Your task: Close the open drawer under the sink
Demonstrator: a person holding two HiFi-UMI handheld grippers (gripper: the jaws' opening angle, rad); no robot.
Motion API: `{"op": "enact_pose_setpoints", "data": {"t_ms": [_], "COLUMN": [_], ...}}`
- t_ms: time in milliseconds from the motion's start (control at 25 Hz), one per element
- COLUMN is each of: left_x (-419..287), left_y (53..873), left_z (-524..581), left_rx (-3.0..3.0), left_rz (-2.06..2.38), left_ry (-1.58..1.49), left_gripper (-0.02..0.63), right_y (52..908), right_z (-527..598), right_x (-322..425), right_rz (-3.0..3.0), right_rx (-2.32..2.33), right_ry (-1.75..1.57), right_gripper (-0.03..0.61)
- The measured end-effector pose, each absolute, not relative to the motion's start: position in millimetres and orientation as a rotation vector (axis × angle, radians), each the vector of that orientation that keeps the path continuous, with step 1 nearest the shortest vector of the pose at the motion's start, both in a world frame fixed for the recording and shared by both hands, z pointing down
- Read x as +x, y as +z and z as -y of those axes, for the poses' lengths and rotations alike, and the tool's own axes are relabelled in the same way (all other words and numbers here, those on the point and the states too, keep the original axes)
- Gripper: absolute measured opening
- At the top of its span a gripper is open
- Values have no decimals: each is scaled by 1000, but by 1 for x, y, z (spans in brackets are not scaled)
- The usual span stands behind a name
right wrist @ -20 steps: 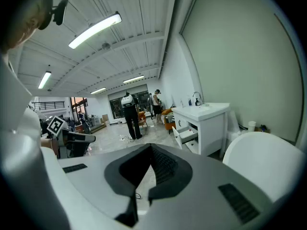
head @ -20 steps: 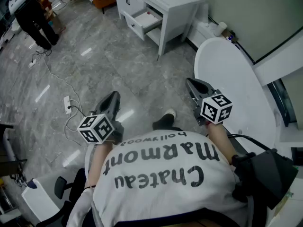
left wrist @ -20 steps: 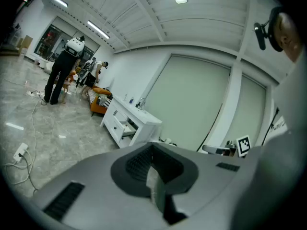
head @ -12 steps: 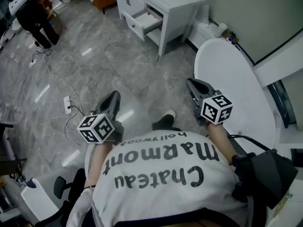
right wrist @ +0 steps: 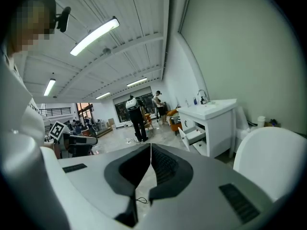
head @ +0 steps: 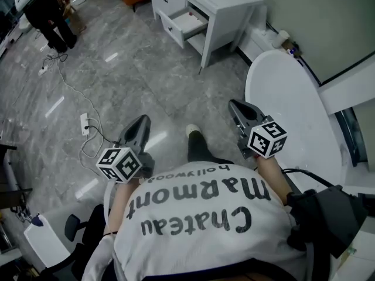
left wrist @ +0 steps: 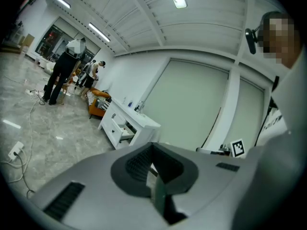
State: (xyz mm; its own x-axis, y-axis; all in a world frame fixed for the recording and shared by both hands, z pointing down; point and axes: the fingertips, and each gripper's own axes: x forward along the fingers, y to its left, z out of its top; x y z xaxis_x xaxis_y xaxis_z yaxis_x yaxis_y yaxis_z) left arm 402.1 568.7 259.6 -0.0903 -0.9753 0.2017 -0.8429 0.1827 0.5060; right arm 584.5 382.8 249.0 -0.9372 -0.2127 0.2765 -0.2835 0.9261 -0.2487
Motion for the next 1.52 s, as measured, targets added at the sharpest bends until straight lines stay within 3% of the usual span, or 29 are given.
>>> {"op": "enact_pose_setpoints", "data": {"t_ms": [720, 1520], "left_x": [291, 235], "left_y": [250, 256], "left_z": [-456, -358], "left_rx": [1574, 1423], "left_rz": [2081, 2173], "left_ry": [-321, -380], "left_gripper": [9, 9], "right_y": [255, 284], "right_z": [-254, -150], "right_x": [424, 374], "right_rz": [2822, 2777], "right_rx": [53, 26], "right_ry": [291, 303], "right_gripper": [11, 12]}}
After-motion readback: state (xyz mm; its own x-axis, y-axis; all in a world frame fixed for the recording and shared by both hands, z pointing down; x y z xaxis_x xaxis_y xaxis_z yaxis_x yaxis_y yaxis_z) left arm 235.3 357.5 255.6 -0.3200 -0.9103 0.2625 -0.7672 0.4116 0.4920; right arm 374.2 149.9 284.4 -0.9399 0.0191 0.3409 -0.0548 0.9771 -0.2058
